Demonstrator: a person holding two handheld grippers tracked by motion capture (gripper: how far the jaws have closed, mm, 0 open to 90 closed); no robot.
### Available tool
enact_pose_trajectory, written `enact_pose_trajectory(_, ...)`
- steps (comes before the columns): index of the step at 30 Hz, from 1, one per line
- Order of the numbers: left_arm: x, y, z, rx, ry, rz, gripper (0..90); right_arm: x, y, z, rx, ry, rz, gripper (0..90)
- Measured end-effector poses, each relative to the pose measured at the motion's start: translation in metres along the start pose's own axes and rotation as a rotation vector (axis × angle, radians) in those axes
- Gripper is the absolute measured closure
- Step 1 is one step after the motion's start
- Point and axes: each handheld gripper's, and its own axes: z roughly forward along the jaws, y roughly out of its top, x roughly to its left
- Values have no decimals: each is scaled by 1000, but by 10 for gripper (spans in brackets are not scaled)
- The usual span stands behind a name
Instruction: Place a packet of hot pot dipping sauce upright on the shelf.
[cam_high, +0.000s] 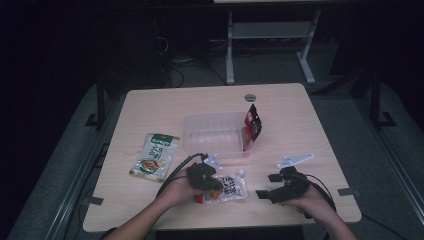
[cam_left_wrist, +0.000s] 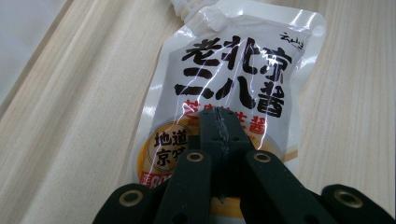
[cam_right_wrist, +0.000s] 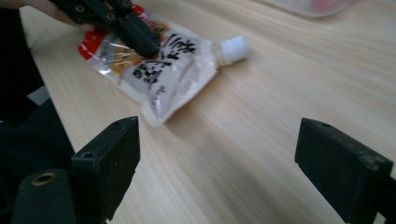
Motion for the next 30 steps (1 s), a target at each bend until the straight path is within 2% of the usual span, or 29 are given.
enact_pose_trajectory(8,0,-1,0,-10,0,-17,900,9,12,23,48,62,-7,171)
enact_pose_trajectory(14,0,-2,0,-17,1,-27,900,12,25,41,96,77,-22,172)
enact_pose_trajectory(16,0,-2,0,-16,2,-24,900,12,27,43,99,79,-36,181)
enact_pose_trajectory(21,0,-2,0,-16,4,-24,900,13,25,48,133,90,-27,202)
enact_pose_trajectory(27,-1,-2,0,-15,4,-20,900,17,24,52,143,109,-40,247)
enact_pose_trajectory(30,0,-3,0,-21,1,-24,900,17,25,55,149,129,-31,305)
